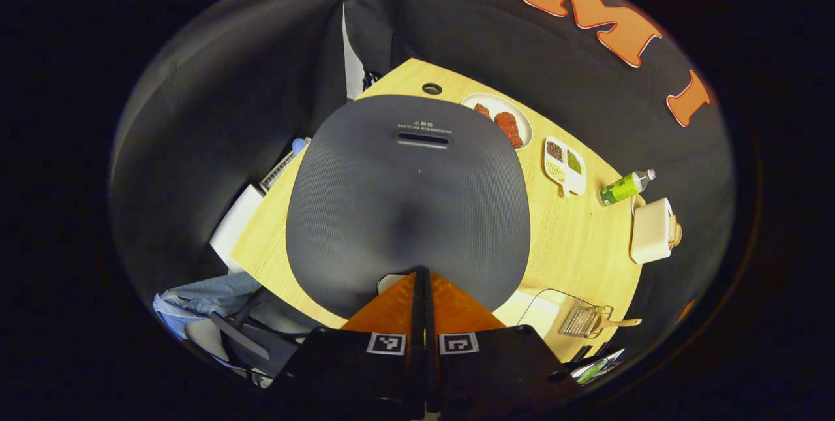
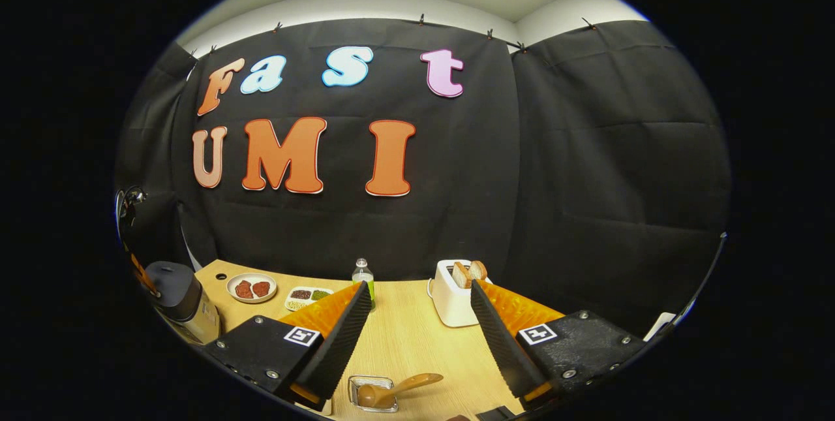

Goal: Close the left gripper, press the button to open the rice cooker; take a wooden spoon from the chopstick holder with the right hand, scoop a spoonful of rice and pour it into the rice cooker, then put the wooden spoon back into the chopstick holder.

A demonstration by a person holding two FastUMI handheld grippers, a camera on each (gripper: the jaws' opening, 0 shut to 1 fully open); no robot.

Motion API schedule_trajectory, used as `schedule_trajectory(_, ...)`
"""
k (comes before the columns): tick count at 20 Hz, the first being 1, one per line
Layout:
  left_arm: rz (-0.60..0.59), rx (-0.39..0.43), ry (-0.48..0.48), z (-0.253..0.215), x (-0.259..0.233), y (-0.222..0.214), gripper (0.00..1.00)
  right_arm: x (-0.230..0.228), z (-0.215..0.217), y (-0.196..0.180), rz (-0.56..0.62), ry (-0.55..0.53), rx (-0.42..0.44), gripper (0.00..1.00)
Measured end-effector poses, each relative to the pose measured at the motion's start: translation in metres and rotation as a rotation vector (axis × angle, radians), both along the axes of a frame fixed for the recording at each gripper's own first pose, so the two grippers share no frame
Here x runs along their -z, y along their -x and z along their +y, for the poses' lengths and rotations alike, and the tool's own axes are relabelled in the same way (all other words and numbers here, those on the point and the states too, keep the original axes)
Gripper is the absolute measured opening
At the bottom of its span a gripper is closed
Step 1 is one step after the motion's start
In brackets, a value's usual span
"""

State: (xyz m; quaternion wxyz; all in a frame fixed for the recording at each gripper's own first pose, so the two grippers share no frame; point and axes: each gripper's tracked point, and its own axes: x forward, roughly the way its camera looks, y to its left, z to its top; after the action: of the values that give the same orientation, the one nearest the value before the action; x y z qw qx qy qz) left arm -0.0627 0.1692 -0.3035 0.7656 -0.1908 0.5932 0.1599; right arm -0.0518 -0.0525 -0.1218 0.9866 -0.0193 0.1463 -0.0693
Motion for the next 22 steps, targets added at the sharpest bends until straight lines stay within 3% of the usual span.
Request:
schedule_trajectory(2,-0.017,-0.038,0.024,0.001,-0.001,-0.001,0.01,0.005,0.000,0.000,0.011,0.005,-0.002,0.95)
schedule_trajectory(3,-0.001,-0.044,0.043,-0.003,0.008,0.003,0.06,0.007,-0.001,0.000,0.016,0.007,-0.001,0.95)
schedule_trajectory(4,-0.011,-0.046,0.038,-0.002,0.001,0.000,0.01,0.010,0.000,0.000,0.019,0.005,-0.001,0.95)
schedule_trajectory(6,-0.028,-0.022,0.014,0.000,-0.001,0.001,0.05,0.015,0.001,0.001,0.033,-0.005,-0.009,0.95)
schedule_trajectory(8,-0.071,0.012,-0.035,0.001,-0.010,-0.003,0.02,0.021,0.000,0.002,0.047,-0.009,-0.012,0.95)
schedule_trajectory(13,-0.267,0.082,-0.210,0.007,-0.068,-0.025,0.08,0.035,-0.007,0.003,0.085,-0.023,-0.002,0.95)
schedule_trajectory(14,-0.314,0.100,-0.249,0.012,-0.081,-0.032,0.02,0.038,-0.009,0.004,0.094,-0.022,-0.001,0.95)
schedule_trajectory(16,-0.403,0.117,-0.311,0.015,-0.102,-0.046,0.02,0.044,-0.011,0.006,0.111,-0.025,0.002,0.95)
schedule_trajectory(22,-0.587,0.082,-0.499,0.042,-0.153,-0.069,0.05,0.058,-0.018,0.010,0.145,-0.046,0.029,0.95)
